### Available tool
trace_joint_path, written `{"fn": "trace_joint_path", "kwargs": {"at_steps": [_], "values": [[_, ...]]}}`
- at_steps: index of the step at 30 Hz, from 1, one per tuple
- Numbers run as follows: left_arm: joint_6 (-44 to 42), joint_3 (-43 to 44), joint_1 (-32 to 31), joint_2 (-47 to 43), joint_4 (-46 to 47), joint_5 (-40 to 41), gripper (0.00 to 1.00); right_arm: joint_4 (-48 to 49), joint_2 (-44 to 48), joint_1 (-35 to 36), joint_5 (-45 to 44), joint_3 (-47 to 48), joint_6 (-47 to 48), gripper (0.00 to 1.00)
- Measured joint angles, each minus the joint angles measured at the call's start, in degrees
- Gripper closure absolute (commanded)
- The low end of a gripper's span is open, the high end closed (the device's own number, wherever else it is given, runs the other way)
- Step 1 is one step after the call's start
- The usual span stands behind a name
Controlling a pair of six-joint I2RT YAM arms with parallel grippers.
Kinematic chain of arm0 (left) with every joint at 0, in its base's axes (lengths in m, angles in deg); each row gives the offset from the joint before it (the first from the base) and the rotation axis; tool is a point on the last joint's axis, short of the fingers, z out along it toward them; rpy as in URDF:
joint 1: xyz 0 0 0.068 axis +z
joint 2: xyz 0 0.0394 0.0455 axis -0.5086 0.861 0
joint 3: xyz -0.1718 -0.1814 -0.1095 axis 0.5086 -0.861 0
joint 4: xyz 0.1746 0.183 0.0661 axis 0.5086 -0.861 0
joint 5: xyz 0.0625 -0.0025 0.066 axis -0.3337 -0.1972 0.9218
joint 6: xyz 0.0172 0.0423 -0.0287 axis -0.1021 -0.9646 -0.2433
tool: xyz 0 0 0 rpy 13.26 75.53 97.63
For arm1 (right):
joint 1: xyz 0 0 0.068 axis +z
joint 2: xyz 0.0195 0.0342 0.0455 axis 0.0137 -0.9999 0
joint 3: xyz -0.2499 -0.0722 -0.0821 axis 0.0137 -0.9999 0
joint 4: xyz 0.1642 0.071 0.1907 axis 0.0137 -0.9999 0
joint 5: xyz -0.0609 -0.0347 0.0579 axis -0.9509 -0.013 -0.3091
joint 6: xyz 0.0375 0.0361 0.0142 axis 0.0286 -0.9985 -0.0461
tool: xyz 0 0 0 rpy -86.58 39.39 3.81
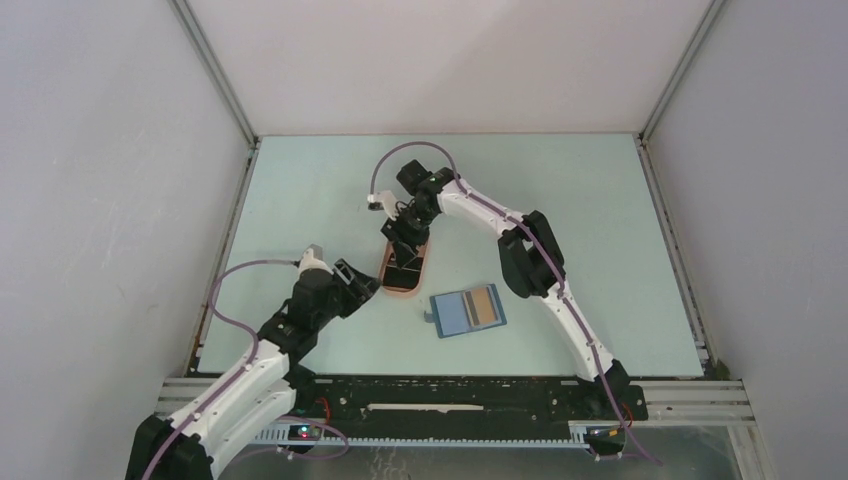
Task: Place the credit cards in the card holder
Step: Pick up the credit card from the storage box.
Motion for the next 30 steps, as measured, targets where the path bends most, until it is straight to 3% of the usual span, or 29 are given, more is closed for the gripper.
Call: {"fn": "trace_joint_path", "kwargs": {"at_steps": [5, 19, 30], "values": [[3.7, 0.0, 0.0, -0.4, 5.2, 0.0, 0.37, -1.1, -0.9, -0.5, 2.4, 1.2, -0.6, 0.56], [13.1, 4.4, 0.0, 13.7, 18.2, 0.1, 0.4, -2.2, -1.5, -0.6, 5.6, 1.2, -2.6, 0.56], [19.7, 4.6, -0.2, 20.3, 20.1, 0.5, 0.42, -2.1, -1.7, -1.6, 7.3, 1.2, -4.7, 0.57]]}}
